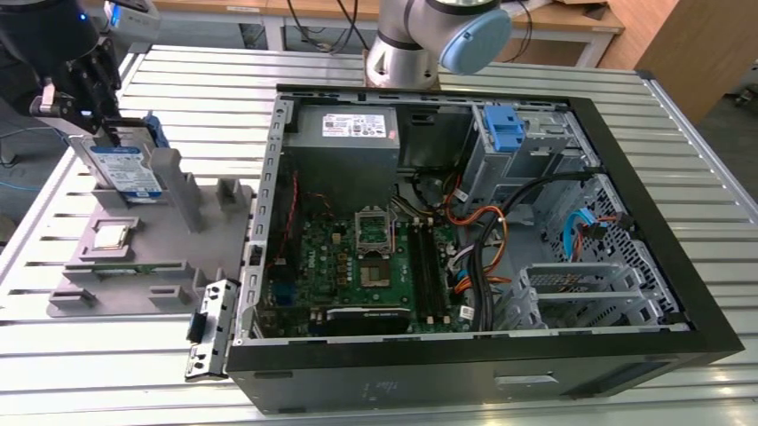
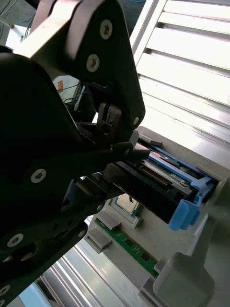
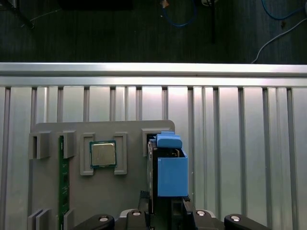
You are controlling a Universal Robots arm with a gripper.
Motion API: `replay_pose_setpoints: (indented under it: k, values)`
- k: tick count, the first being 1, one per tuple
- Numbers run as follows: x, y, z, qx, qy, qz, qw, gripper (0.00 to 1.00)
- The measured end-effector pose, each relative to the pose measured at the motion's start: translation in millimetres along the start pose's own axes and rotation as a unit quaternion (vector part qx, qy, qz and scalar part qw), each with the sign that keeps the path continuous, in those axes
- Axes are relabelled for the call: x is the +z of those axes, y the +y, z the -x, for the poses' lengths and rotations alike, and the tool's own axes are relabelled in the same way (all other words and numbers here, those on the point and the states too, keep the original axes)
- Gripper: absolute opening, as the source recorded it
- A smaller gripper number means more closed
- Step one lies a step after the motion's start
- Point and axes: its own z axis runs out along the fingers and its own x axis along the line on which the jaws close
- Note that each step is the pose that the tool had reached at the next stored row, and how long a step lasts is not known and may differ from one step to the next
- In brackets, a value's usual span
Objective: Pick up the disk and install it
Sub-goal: 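Pick up the disk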
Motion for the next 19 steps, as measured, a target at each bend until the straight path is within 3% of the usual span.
replay_pose_setpoints:
  k: [19]
  values:
    - [-4.2, 0.2, 0.2, 0.000, 0.0000, 0.0000, 1.0000, 0.35]
